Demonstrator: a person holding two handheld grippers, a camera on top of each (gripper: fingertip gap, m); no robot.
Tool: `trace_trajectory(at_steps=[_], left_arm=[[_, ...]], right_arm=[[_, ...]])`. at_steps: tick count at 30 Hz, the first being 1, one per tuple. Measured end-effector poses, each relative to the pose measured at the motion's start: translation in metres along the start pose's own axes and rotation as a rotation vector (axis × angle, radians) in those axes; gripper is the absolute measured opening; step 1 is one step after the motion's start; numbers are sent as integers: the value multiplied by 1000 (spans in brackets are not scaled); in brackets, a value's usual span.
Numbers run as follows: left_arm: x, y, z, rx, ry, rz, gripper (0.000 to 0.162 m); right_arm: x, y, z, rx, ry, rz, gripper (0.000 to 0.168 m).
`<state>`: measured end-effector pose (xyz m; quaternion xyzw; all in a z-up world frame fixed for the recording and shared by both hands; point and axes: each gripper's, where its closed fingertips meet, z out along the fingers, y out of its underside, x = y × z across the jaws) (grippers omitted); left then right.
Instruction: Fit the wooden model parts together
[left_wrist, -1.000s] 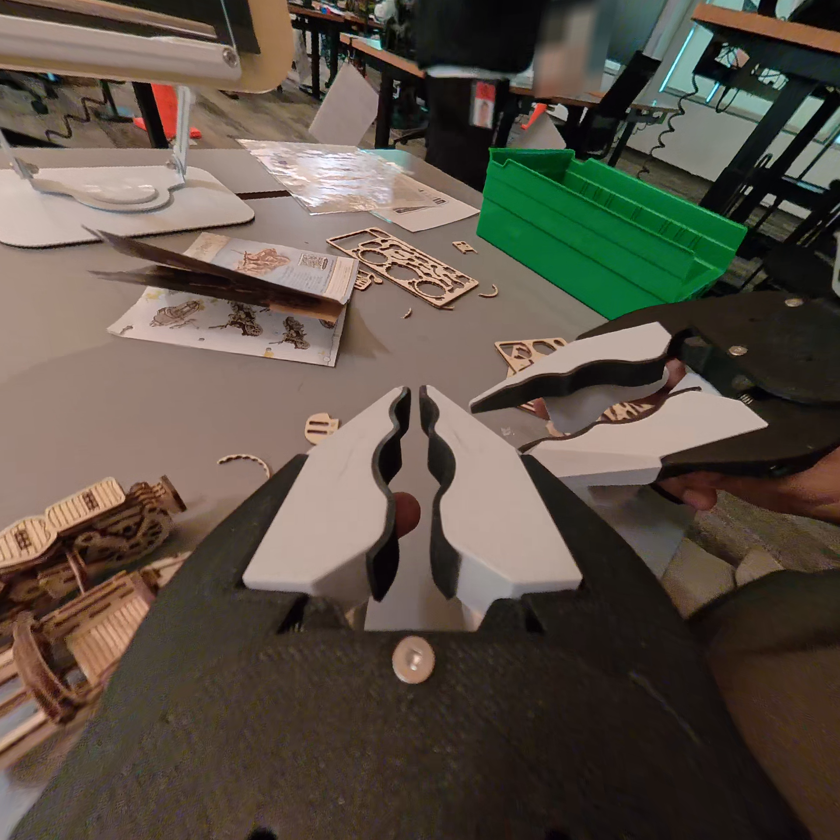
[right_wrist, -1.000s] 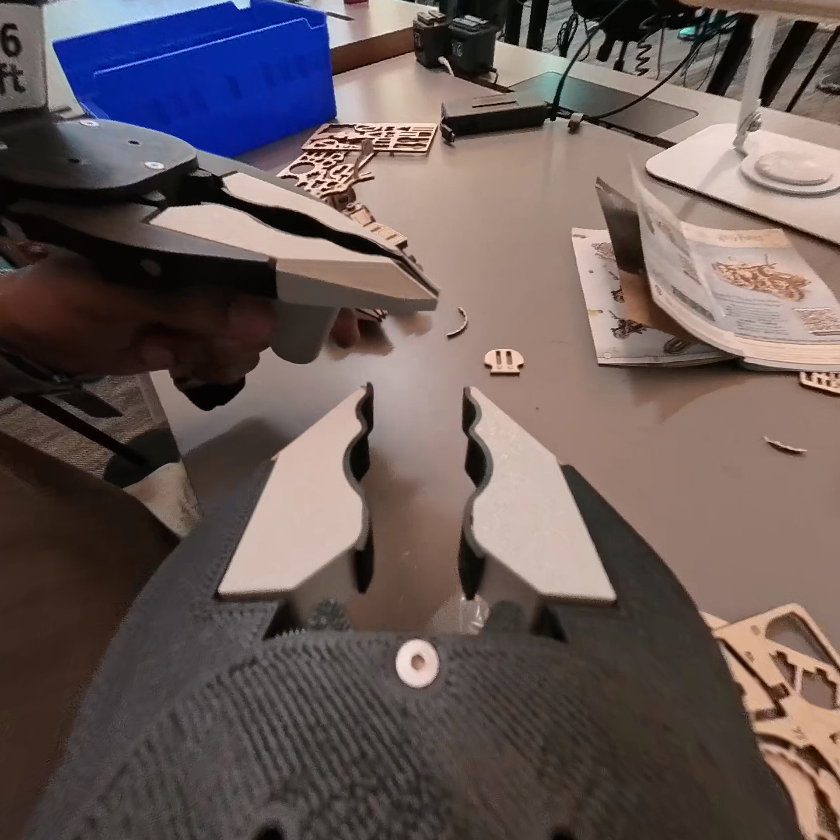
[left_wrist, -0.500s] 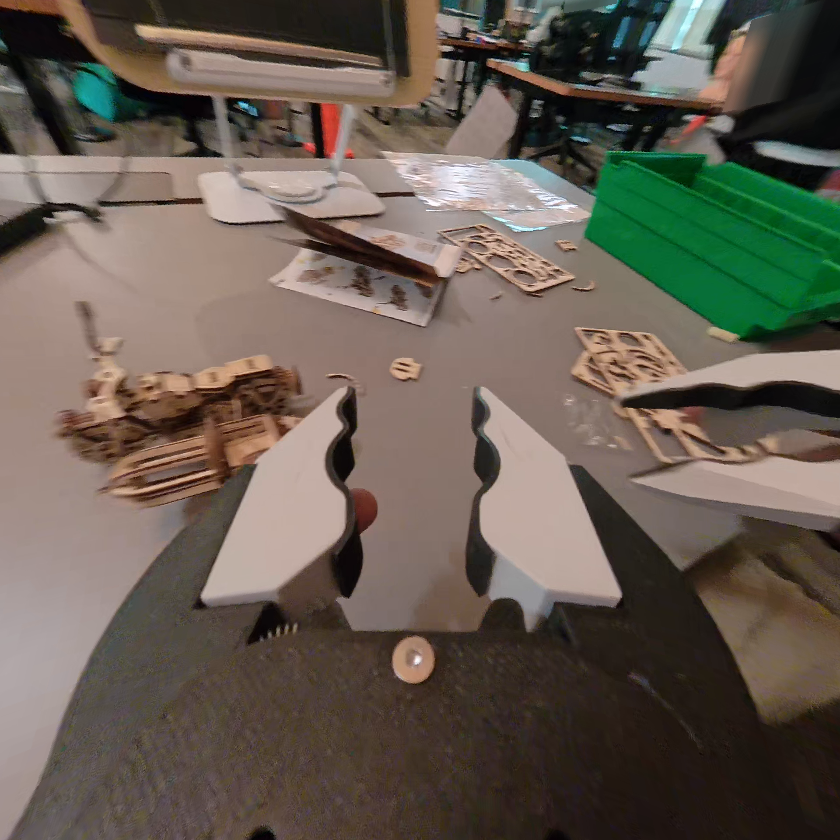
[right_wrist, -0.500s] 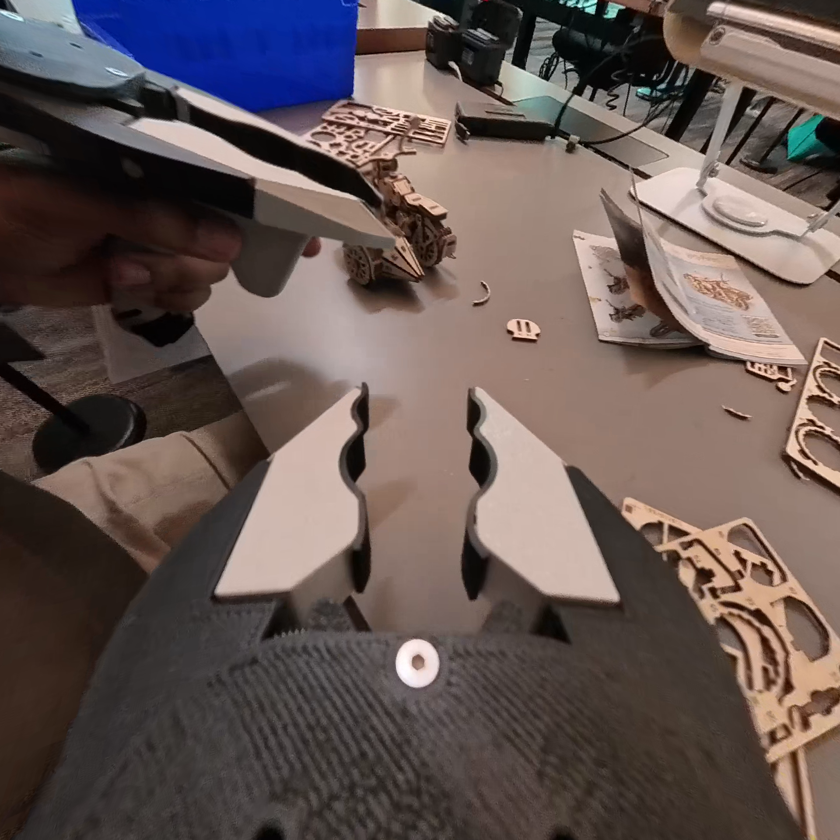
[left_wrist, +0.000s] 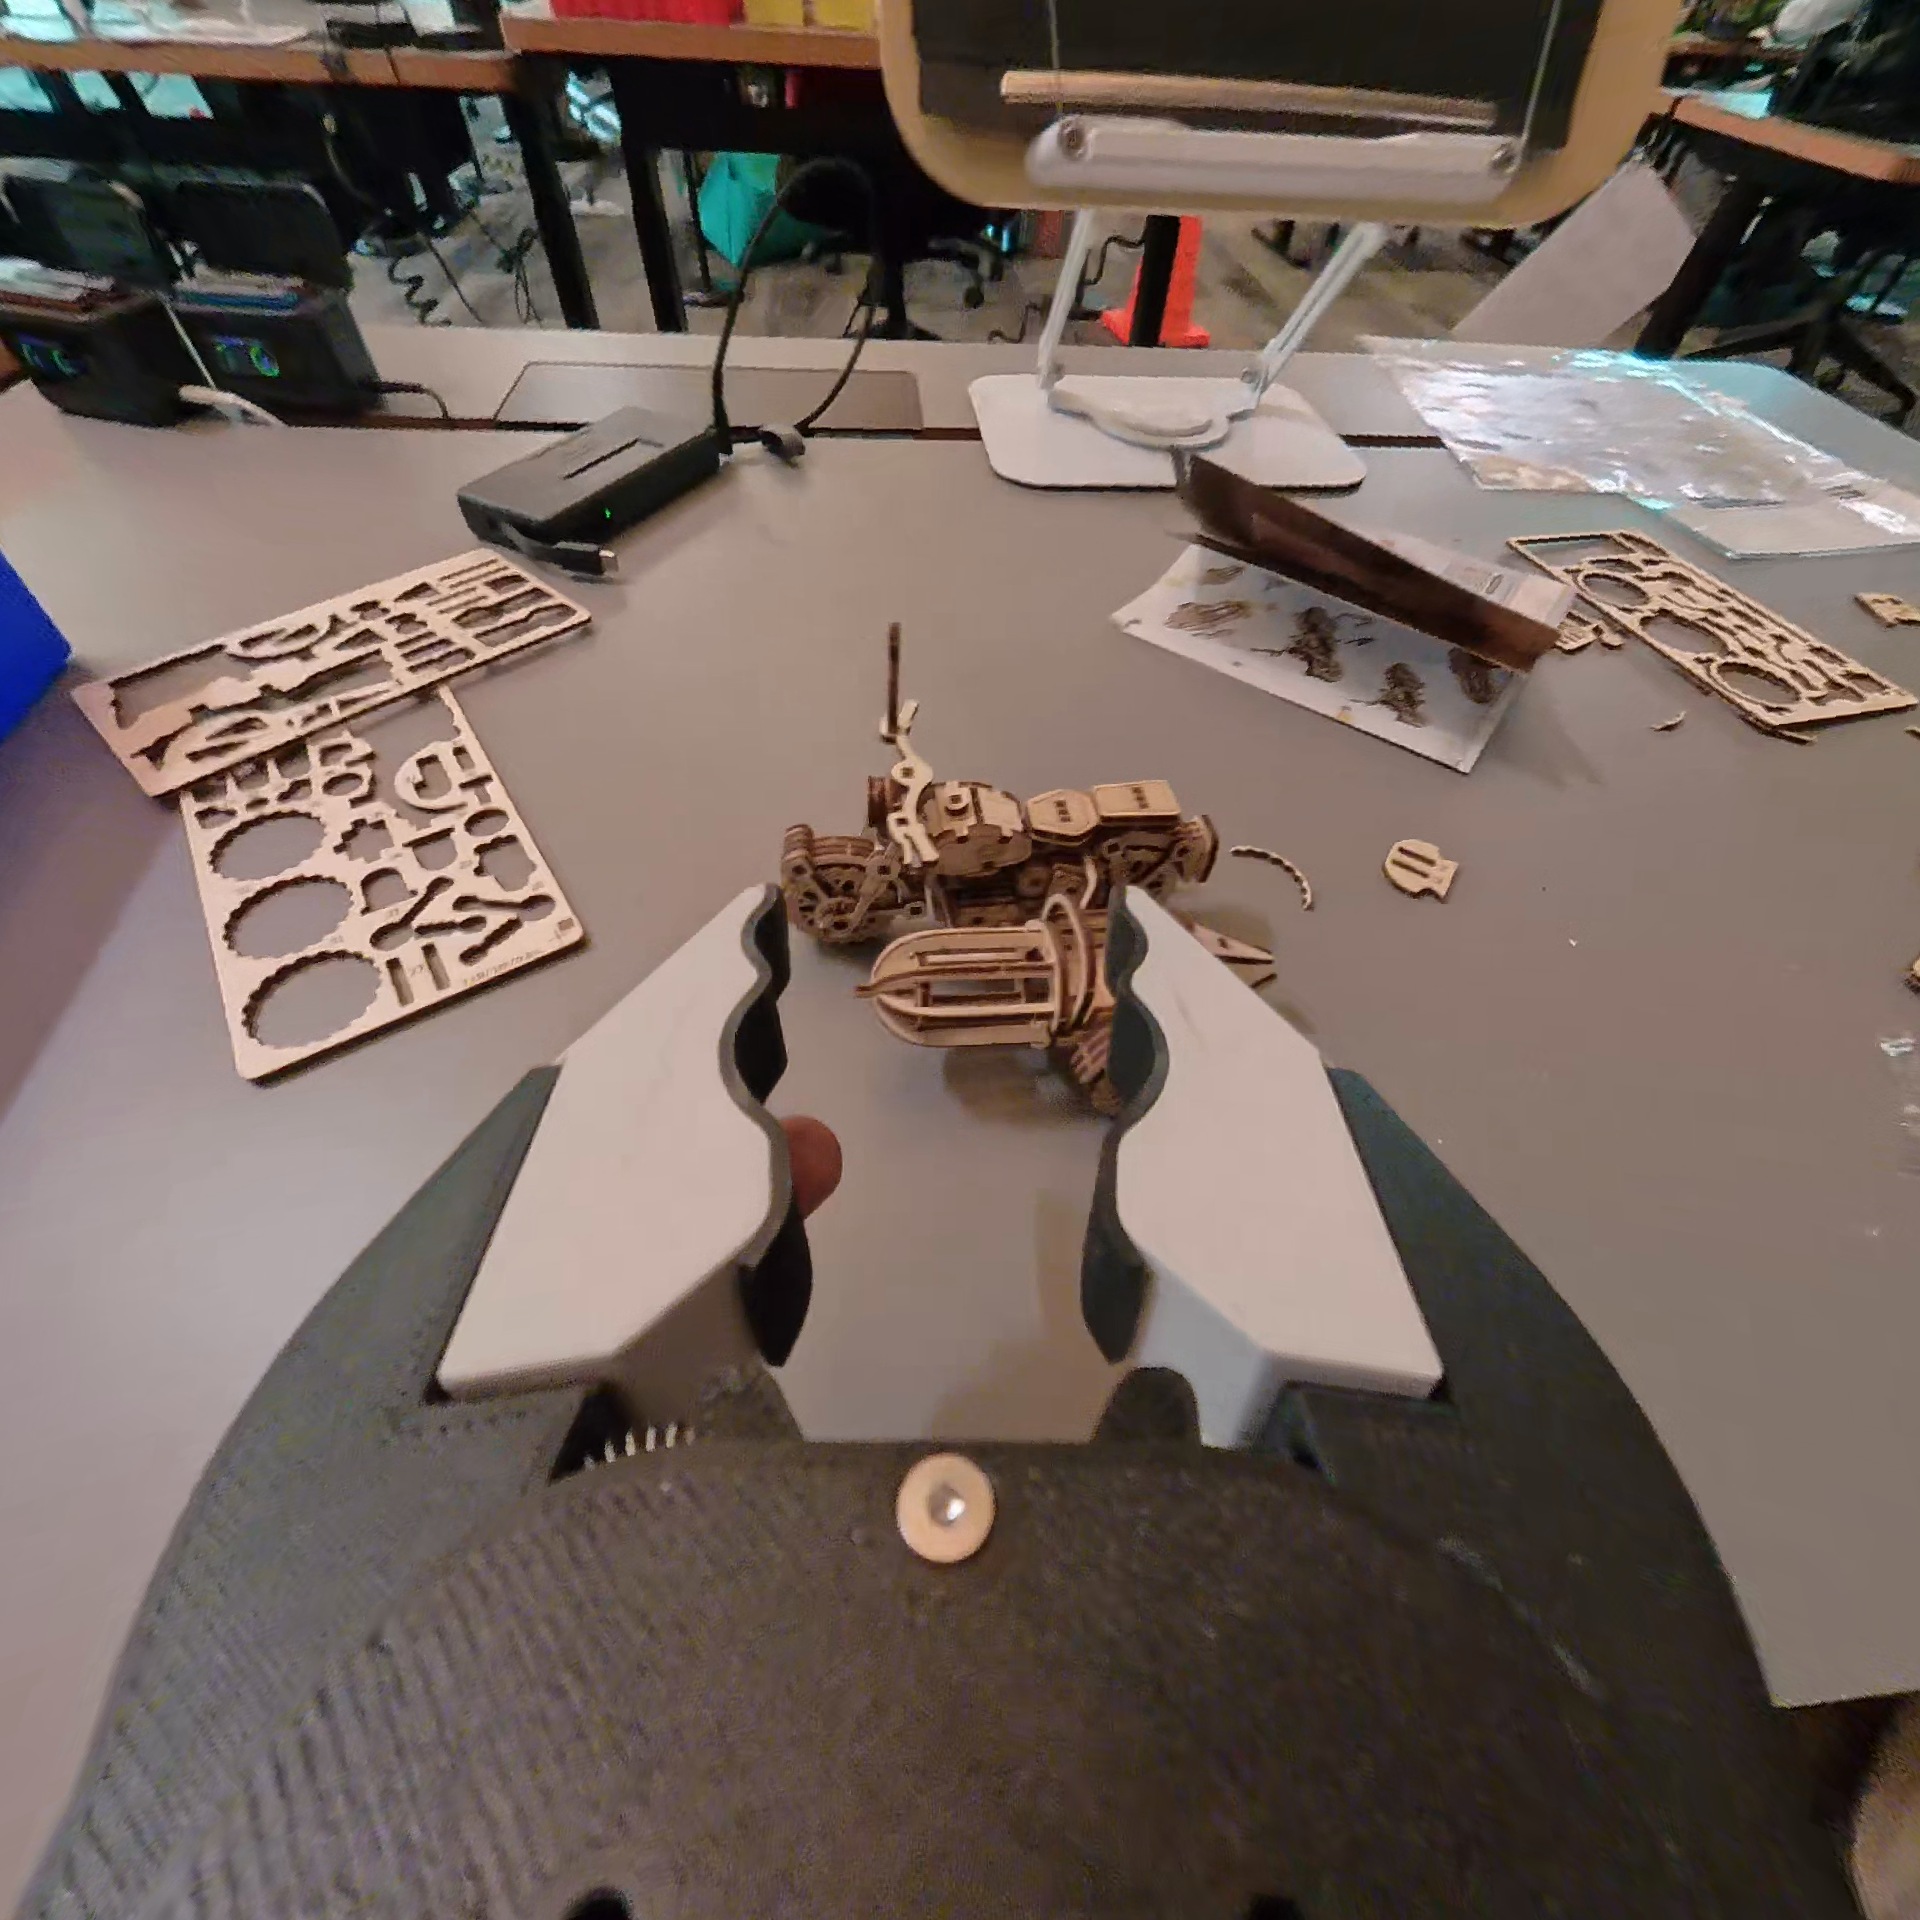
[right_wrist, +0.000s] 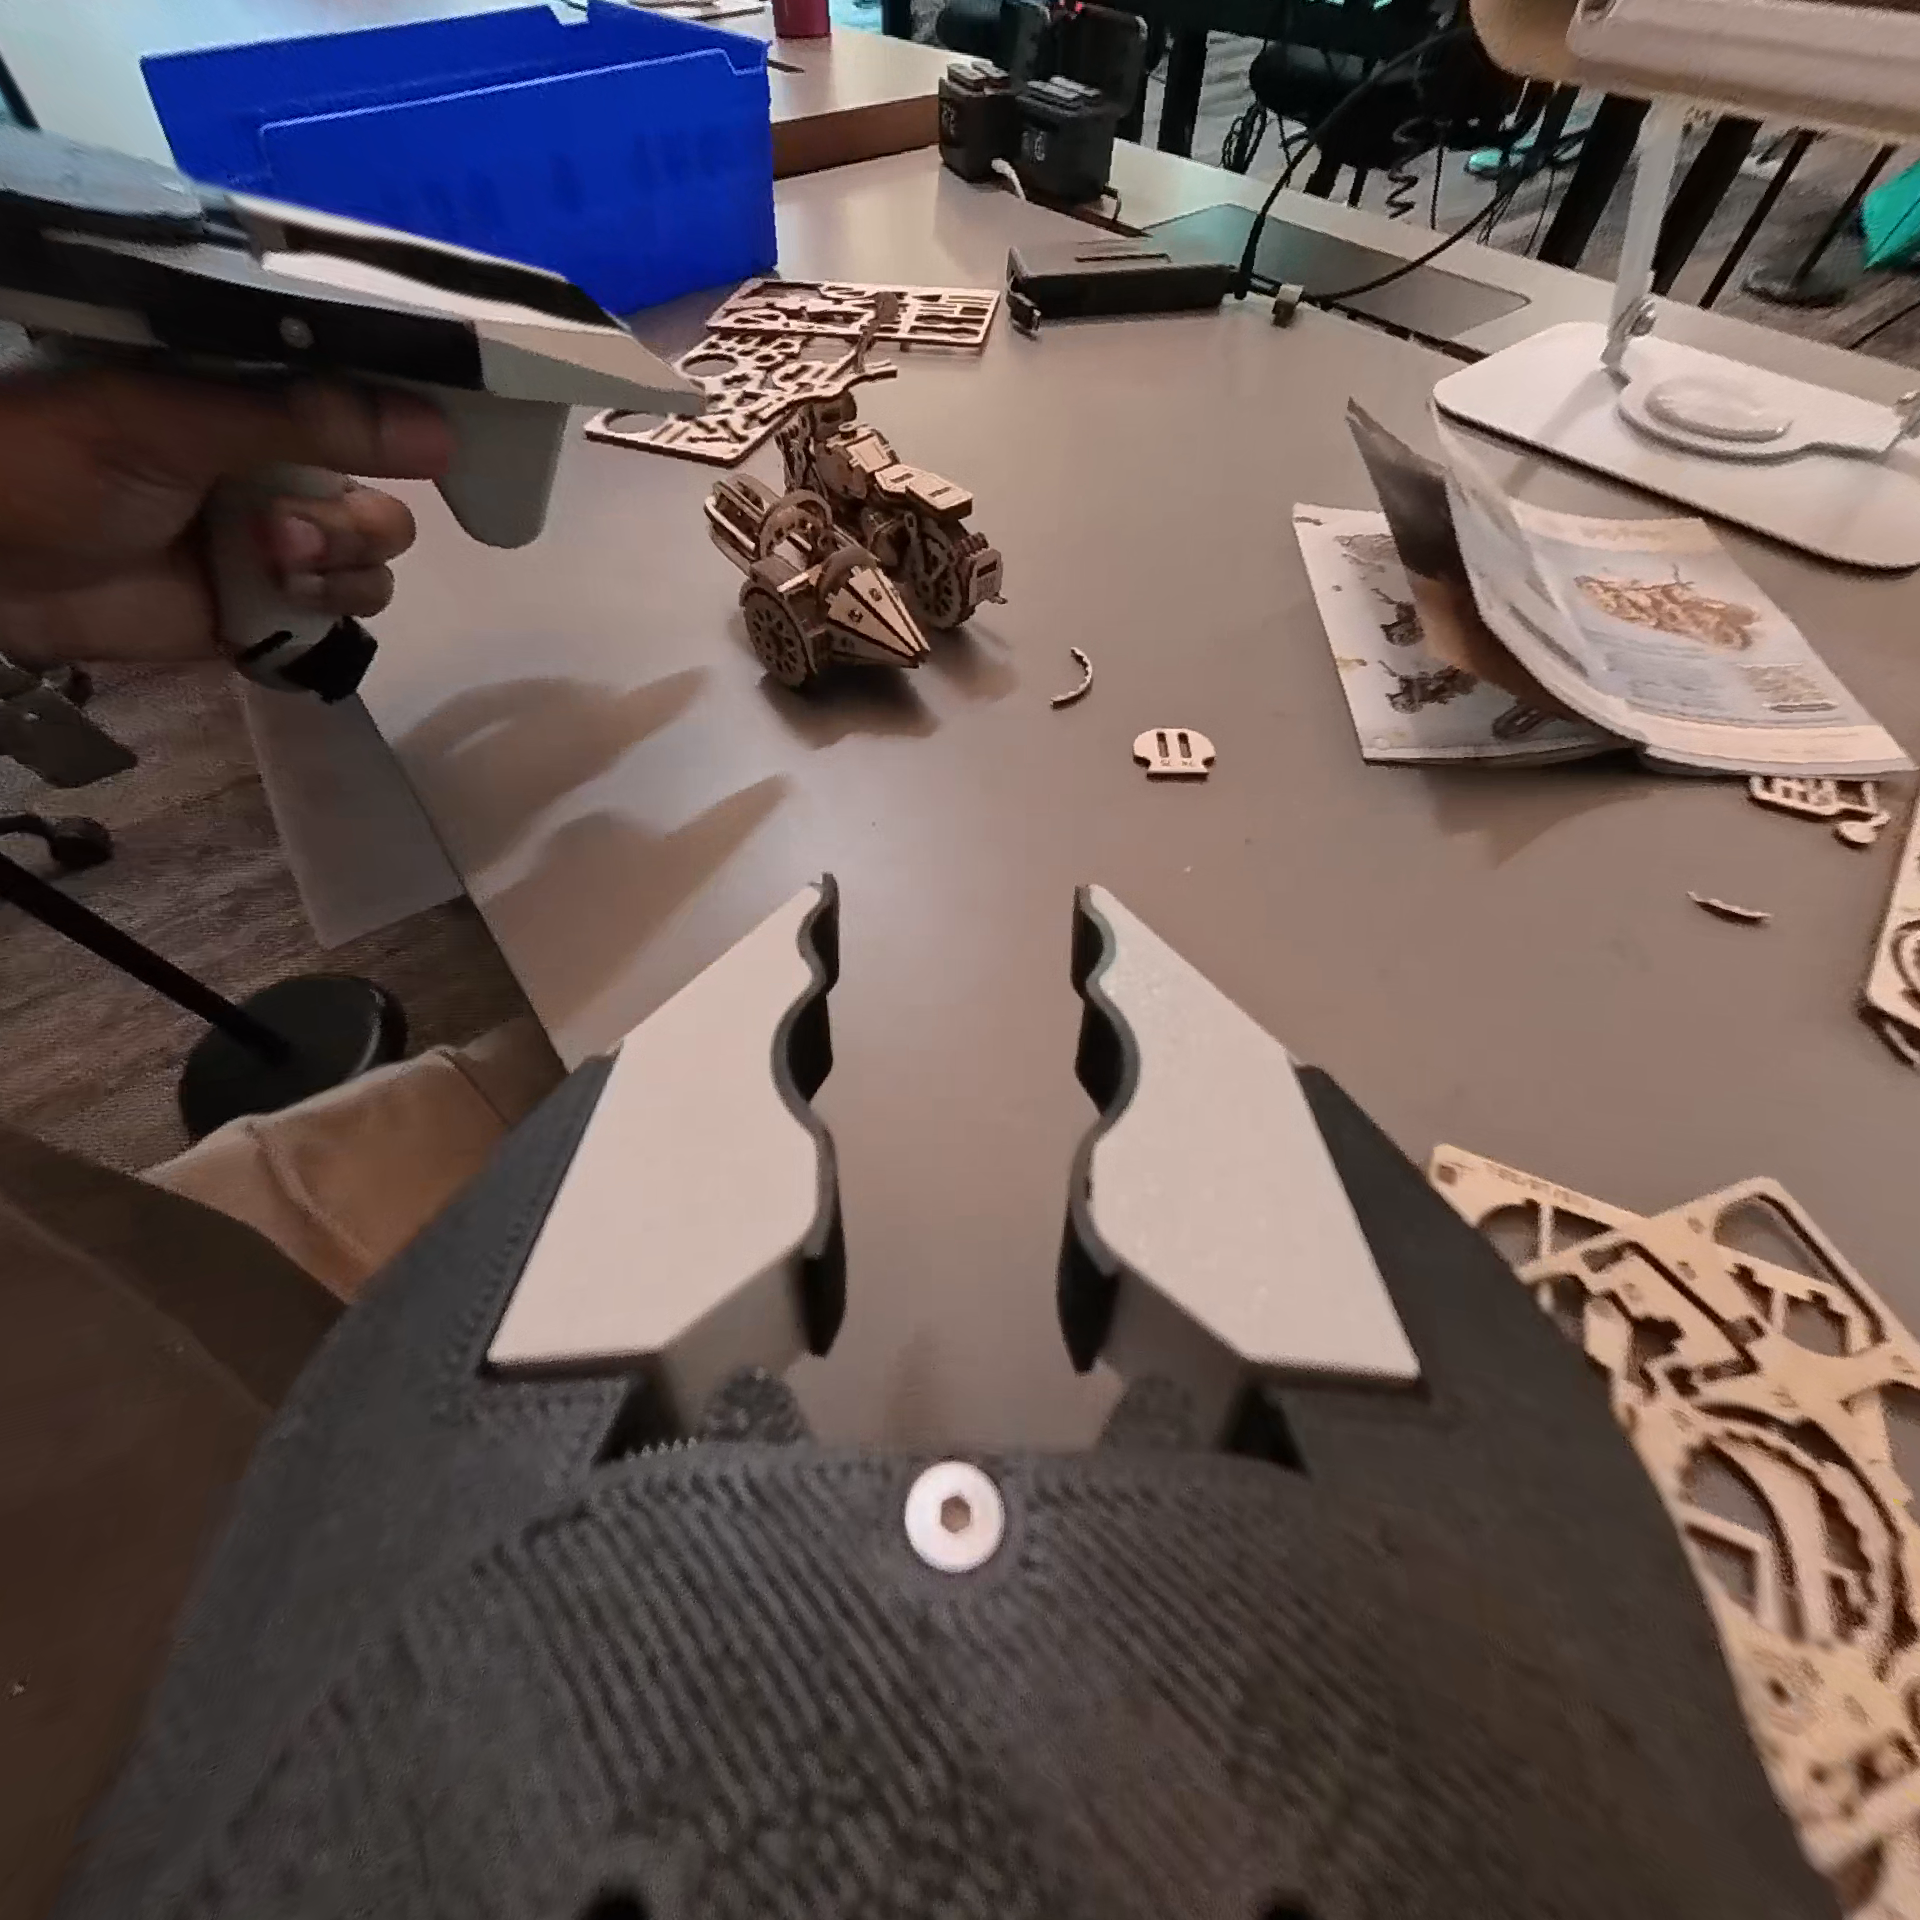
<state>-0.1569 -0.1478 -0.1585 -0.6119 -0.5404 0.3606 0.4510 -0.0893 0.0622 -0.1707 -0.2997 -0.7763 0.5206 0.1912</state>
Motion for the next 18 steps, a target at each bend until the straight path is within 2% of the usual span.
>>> trace_trajectory(at_steps=[4, 13, 18], left_arm=[[-10, 10, 3, -48, 10, -55, 56], [-18, 29, 10, -135, 31, -124, 36], [-16, 33, 12, -155, 50, -130, 35]], right_arm=[[-5, -8, 18, 4, -36, 46, 44], [-17, -27, 62, -7, -126, 64, 41], [-25, -21, 72, -32, -173, 52, 41]])
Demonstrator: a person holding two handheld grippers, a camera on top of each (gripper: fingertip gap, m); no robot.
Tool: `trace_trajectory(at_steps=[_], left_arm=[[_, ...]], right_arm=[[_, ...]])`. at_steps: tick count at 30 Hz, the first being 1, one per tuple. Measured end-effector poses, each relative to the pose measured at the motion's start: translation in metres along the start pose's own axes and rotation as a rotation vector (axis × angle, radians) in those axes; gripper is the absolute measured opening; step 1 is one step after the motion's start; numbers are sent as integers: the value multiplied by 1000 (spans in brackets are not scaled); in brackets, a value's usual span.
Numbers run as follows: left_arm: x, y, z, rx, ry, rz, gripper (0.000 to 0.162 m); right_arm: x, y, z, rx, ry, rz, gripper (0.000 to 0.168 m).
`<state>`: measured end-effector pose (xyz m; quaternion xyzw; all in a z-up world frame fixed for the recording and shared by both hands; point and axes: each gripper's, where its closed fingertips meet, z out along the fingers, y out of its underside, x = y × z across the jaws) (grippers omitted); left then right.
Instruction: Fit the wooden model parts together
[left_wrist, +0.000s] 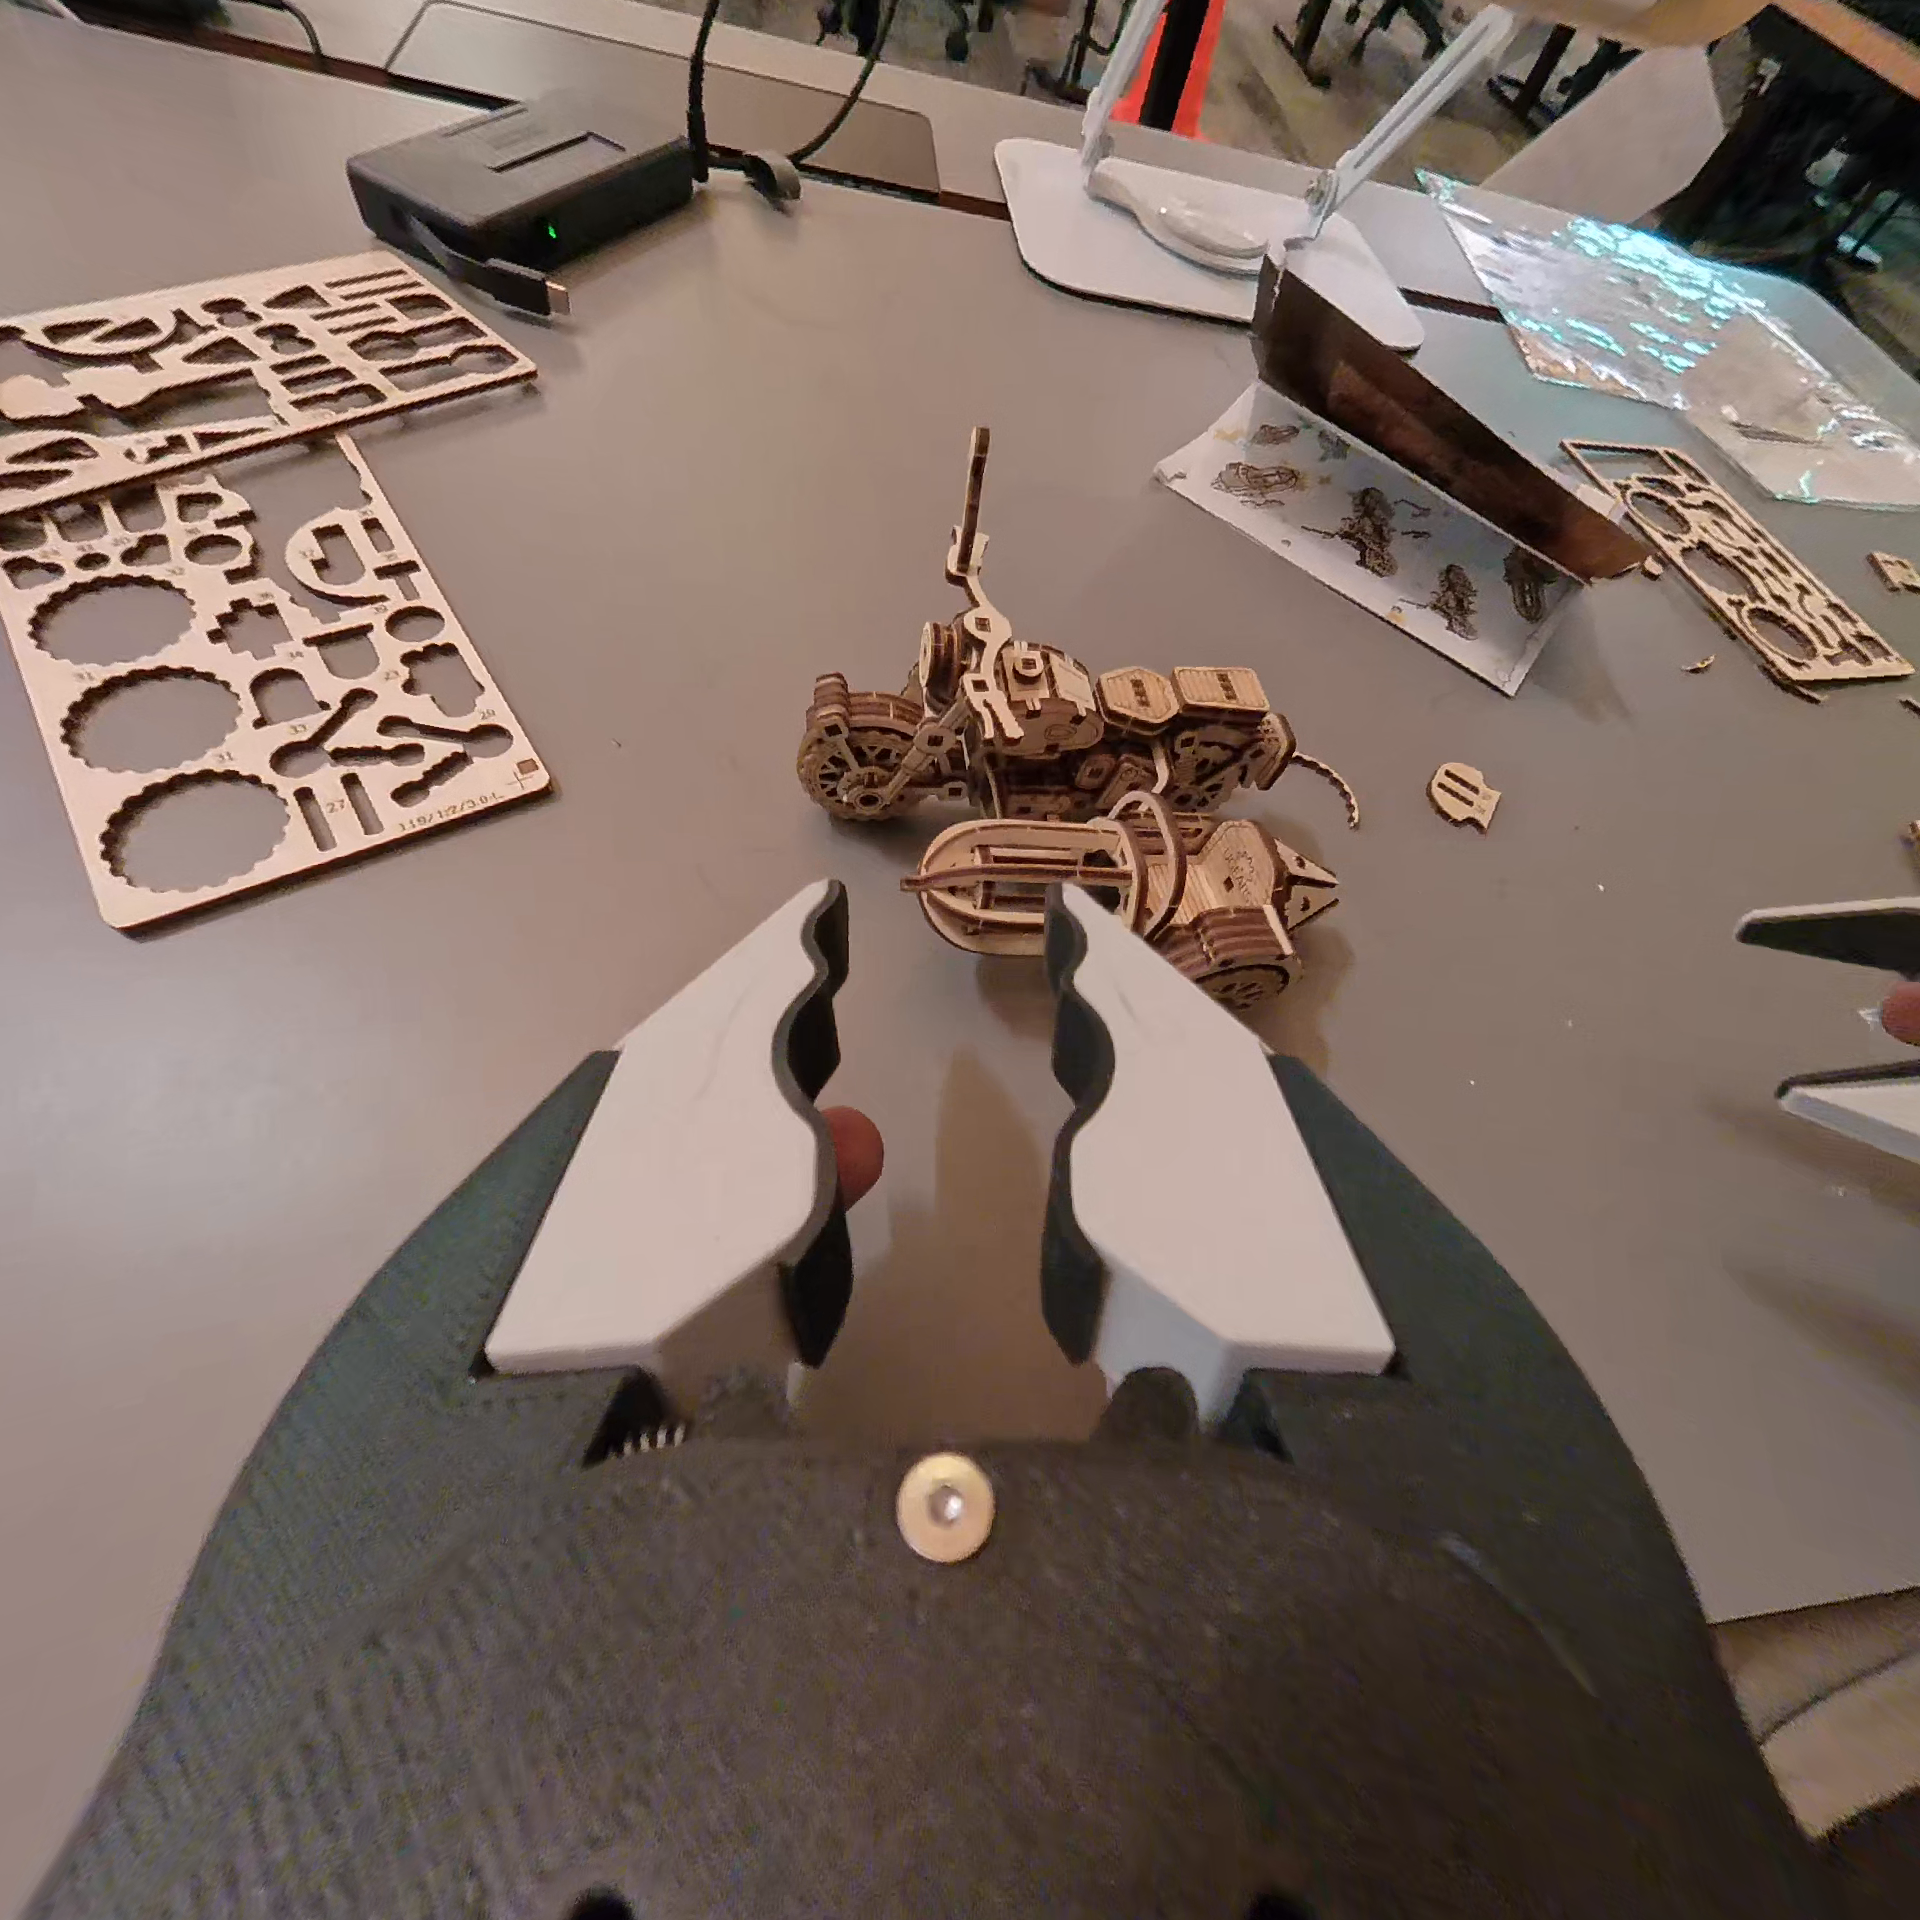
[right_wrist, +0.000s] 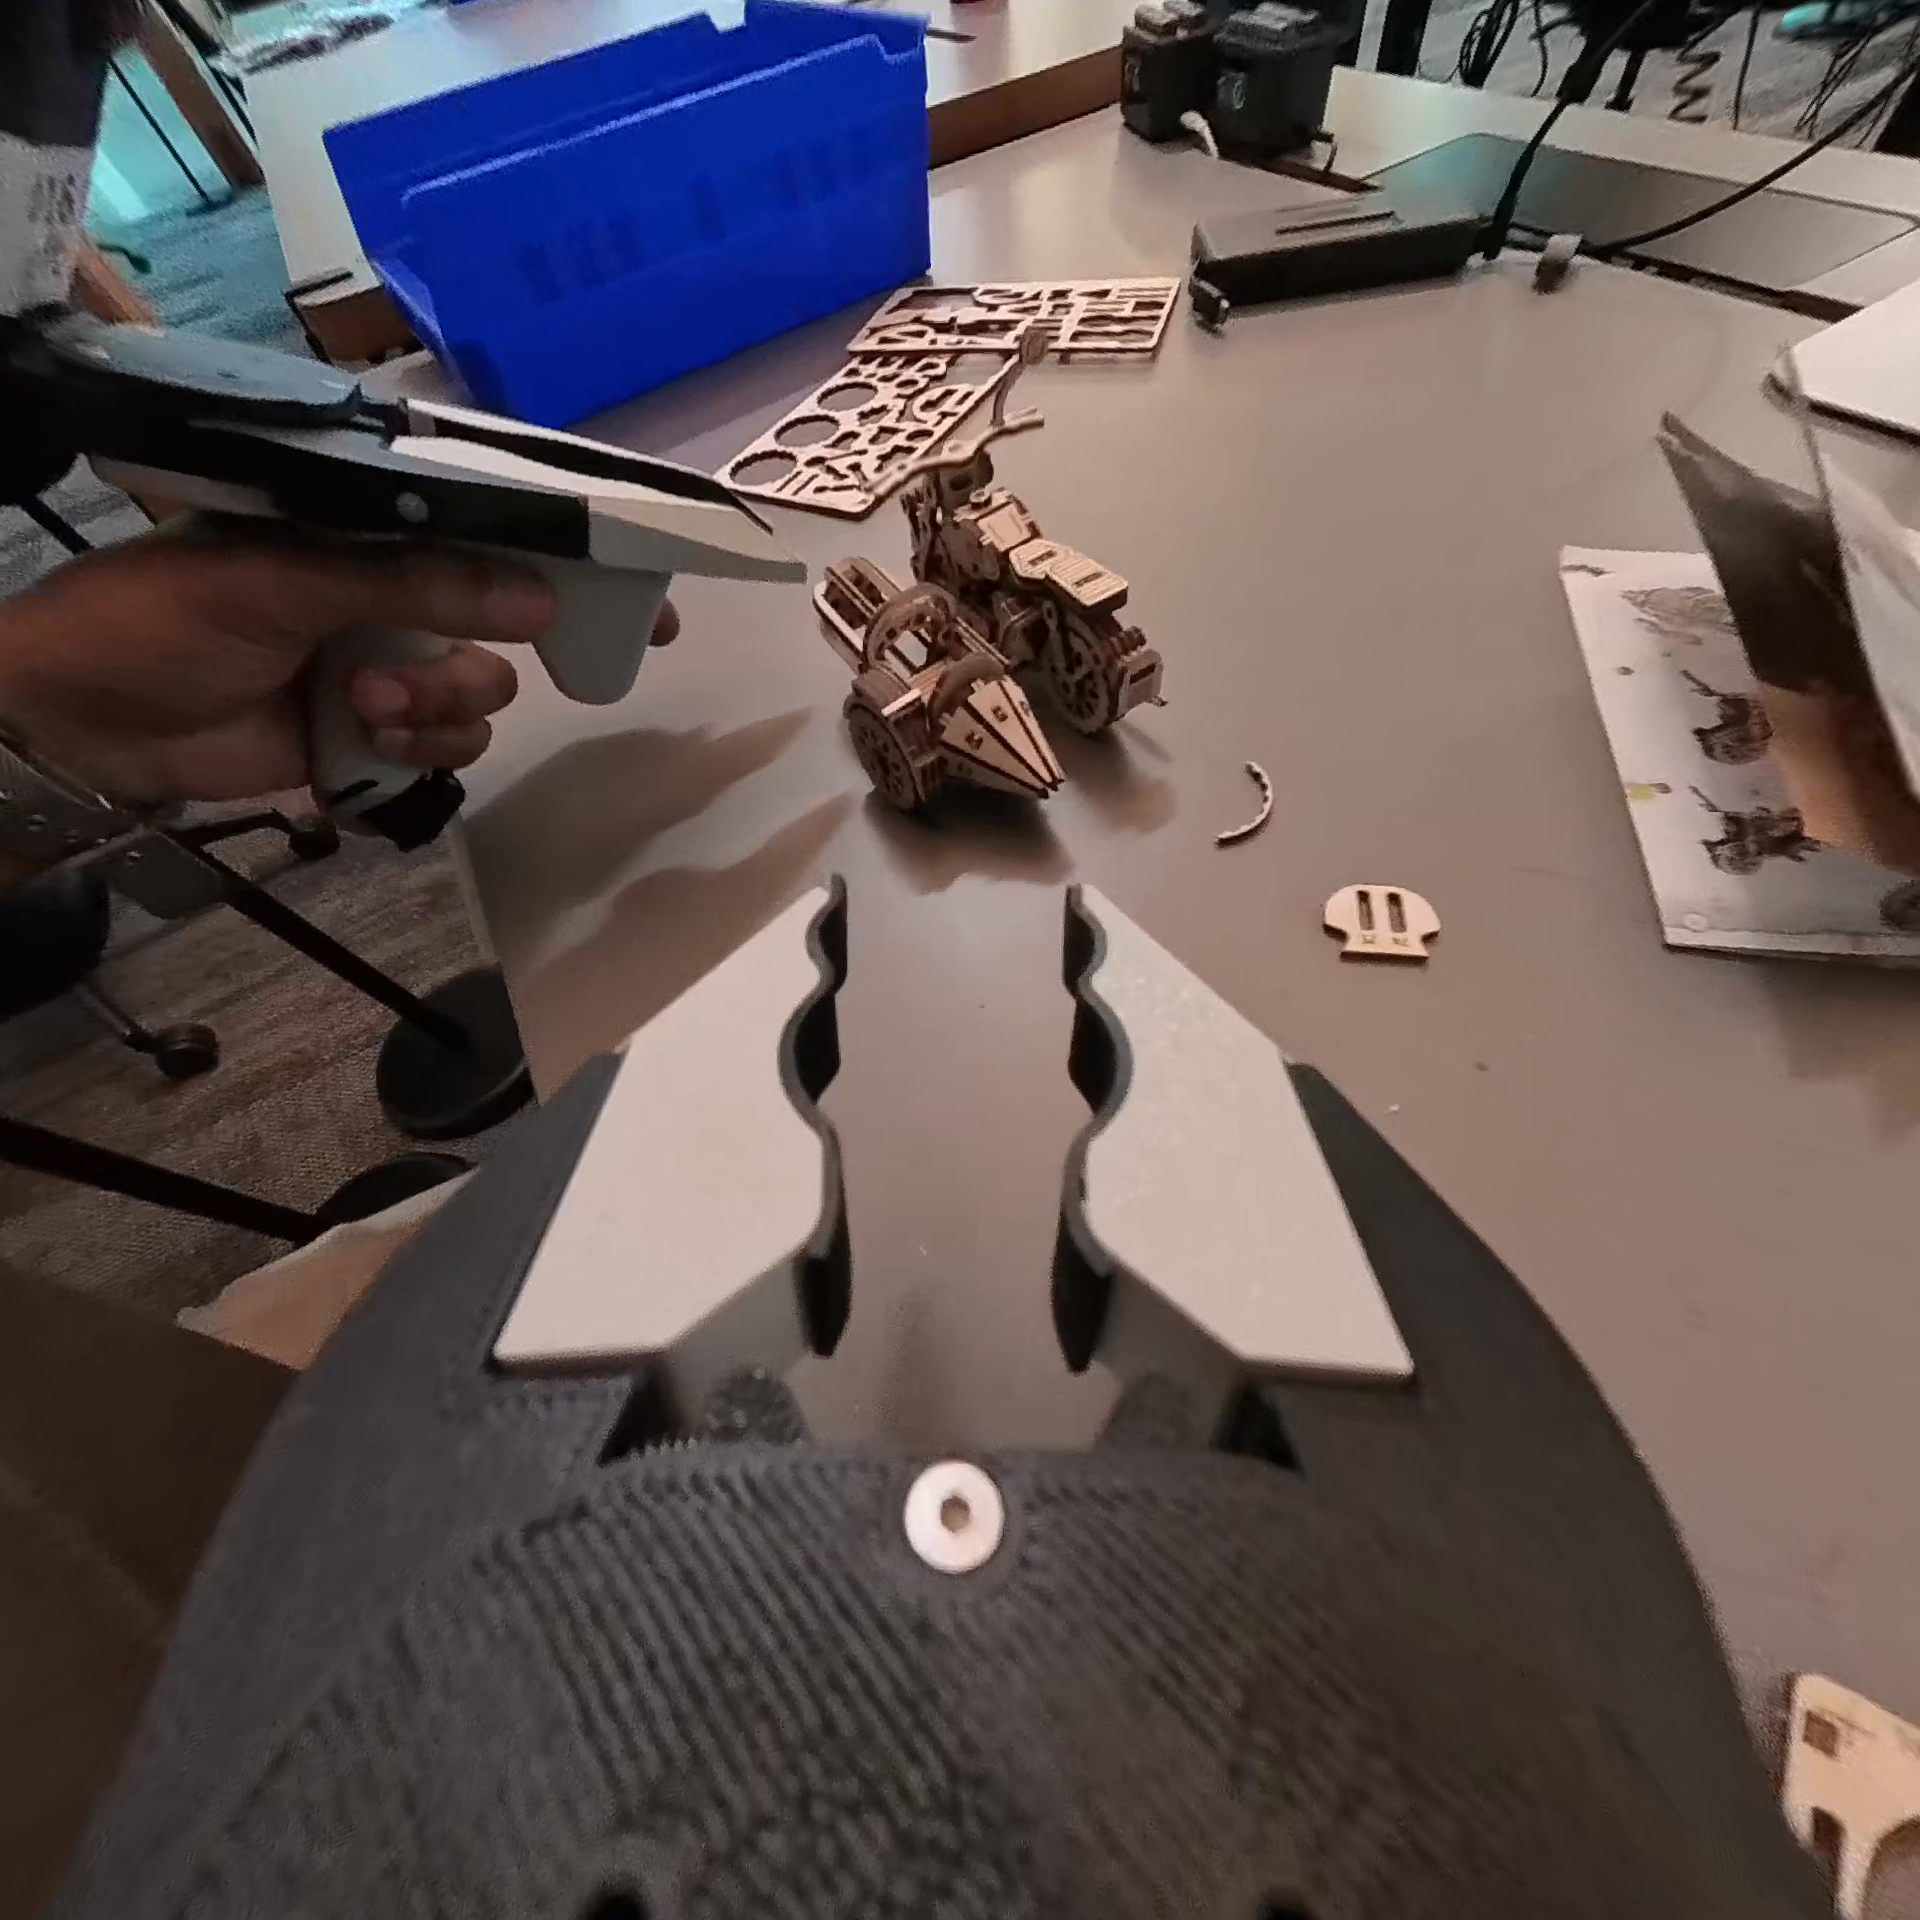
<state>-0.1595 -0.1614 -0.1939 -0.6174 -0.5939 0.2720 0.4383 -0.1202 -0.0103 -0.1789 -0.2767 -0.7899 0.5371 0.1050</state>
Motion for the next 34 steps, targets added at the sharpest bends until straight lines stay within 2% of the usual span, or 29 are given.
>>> trace_trajectory(at_steps=[7, 28, 34], left_arm=[[5, 3, 3, -19, 9, 24, 36], [3, 4, -2, -35, -23, 46, 34], [0, 2, -4, -32, -43, 45, 43]], right_arm=[[-3, 15, 1, -23, -16, 22, 40], [-5, 28, 5, -78, 15, -39, 38], [-3, 30, 7, -92, 25, -35, 40]])
